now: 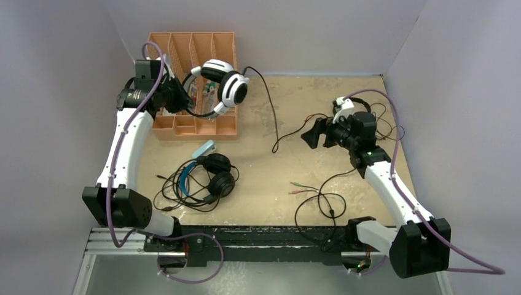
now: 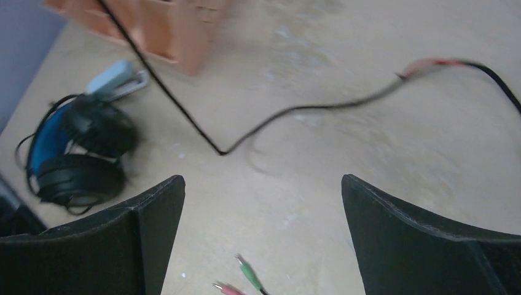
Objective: Wrap the headphones
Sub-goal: Wrap the headphones cable around the headphones.
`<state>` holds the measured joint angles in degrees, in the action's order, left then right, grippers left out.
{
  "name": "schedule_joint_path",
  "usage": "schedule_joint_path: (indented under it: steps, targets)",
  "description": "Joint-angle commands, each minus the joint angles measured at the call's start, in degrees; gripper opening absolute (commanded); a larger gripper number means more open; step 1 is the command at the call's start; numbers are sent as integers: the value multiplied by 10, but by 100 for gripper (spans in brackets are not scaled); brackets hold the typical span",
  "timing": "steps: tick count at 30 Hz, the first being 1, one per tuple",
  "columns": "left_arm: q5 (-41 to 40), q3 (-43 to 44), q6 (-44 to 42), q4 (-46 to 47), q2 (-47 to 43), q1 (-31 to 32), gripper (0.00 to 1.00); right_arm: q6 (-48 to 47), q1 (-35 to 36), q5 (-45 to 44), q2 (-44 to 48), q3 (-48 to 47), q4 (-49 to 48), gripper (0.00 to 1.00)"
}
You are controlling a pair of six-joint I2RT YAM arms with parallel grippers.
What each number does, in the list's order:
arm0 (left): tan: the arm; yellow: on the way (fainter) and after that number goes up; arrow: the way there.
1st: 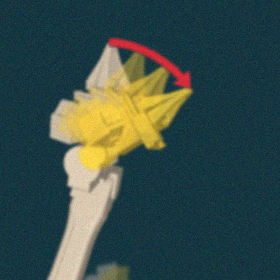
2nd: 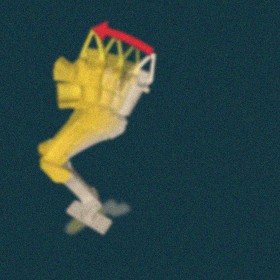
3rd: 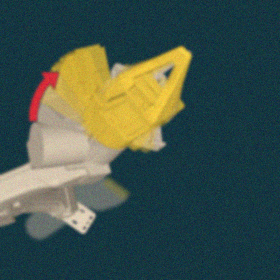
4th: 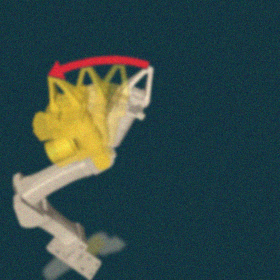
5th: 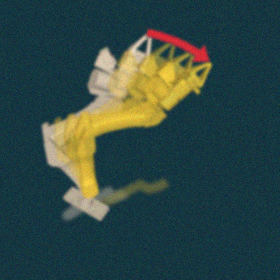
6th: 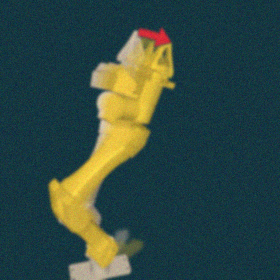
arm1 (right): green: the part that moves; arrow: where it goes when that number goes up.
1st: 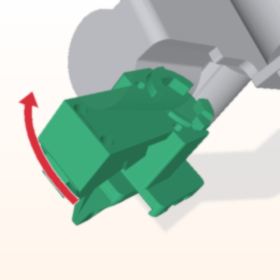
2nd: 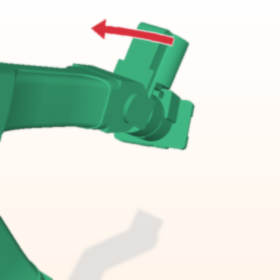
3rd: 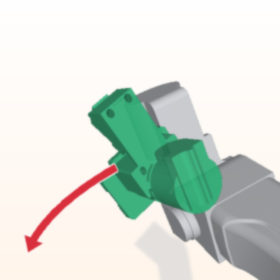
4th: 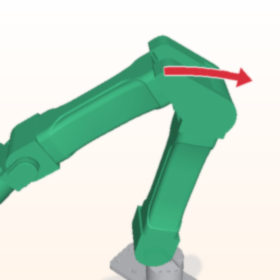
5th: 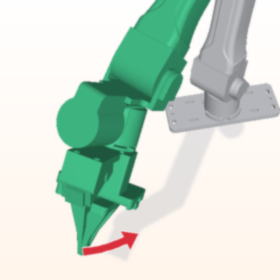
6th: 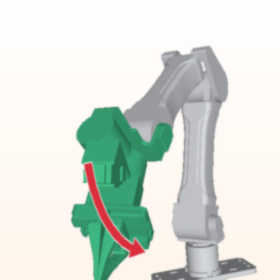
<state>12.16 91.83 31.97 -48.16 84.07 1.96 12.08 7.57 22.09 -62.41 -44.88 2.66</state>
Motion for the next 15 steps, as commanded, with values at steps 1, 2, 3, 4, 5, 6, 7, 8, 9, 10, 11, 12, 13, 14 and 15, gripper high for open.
schedule_joint_path:
  steps: [1, 2, 3, 4, 5, 6, 7, 8, 9, 10, 11, 12, 13, 14, 15]
  targets:
    - [85, 5, -21, 32, -59, 11, 0, -43, 43, 177, 0, 43, -250, 99]
    - [94, 3, -18, 38, -67, 11, 0, -39, 49, 190, -10, 53, -295, 99]
    - [103, 0, -13, 45, -75, 12, 0, -33, 53, 204, -24, 57, -331, 99]
    - [112, -1, -8, 51, -82, 13, 0, -32, 57, 214, -39, 55, -356, 98]
    - [122, -2, -4, 55, -88, 12, 0, -32, 63, 218, -55, 50, -373, 99]
    - [132, -2, -2, 57, -94, 13, 0, -32, 66, 222, -67, 46, -392, 99]
    - [141, -2, 0, 59, -99, 12, 0, -28, 68, 229, -78, 46, -413, 99]
    - [150, -1, 0, 59, -103, 12, 0, -15, 68, 238, -85, 49, -439, 99]
    - [155, 0, 1, 58, -107, 12, 0, -2, 69, 247, -89, 57, -470, 99]
    - [161, 1, 3, 59, -111, 12, 0, 14, 70, 258, -94, 69, -503, 98]
    - [167, 1, 7, 62, -114, 13, 0, 25, 73, 263, -99, 78, -529, 99]
    - [176, 2, 14, 68, -118, 13, 0, 30, 78, 264, -102, 85, -548, 99]
    - [188, 4, 22, 75, -120, 12, 0, 30, 83, 258, -105, 90, -558, 99]
    - [201, 6, 32, 85, -122, 13, 0, 26, 91, 255, -110, 93, -565, 99]
    - [216, 9, 41, 98, -125, 12, 0, 21, 97, 251, -115, 96, -572, 99]
